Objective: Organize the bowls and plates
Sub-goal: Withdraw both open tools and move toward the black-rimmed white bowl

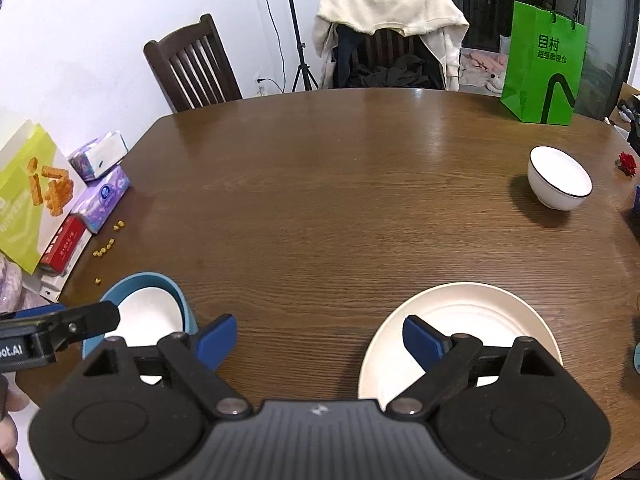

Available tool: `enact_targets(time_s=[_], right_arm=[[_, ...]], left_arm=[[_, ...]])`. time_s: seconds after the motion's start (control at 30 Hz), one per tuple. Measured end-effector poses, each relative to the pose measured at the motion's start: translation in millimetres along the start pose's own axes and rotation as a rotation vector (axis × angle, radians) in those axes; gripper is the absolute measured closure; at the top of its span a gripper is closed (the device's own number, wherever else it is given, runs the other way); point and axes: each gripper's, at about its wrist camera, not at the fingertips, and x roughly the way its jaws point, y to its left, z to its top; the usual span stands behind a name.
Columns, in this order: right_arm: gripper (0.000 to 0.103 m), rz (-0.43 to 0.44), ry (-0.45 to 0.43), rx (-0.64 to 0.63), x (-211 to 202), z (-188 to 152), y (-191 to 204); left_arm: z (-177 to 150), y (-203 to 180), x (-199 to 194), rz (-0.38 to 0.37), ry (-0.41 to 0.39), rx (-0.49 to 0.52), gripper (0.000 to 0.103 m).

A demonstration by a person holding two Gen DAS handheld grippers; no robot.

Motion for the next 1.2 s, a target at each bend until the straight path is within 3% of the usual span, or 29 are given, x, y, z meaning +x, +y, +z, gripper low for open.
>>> enact_targets(time_s=[0.47,0.87,1.2], right_arm=[[0.013,0.021,-0.036,0.005,-26.5,-16.6,-48.0],[0.013,-0.022,-0.103,0.025,-65.6,-37.6,-133.2],[0.013,-0.039,-0.139,0.104,-89.1,-47.1,-194.7]], left_arm=[[-23.7,-54.7,-9.0,0.021,-0.018,-0.001,0.000],[-44.2,-140.6,-8.4,0.010,-0.021,0.050,0.000],[-34.1,-193.7,-4.4,-0.003,-0.011,0.110,0.000]])
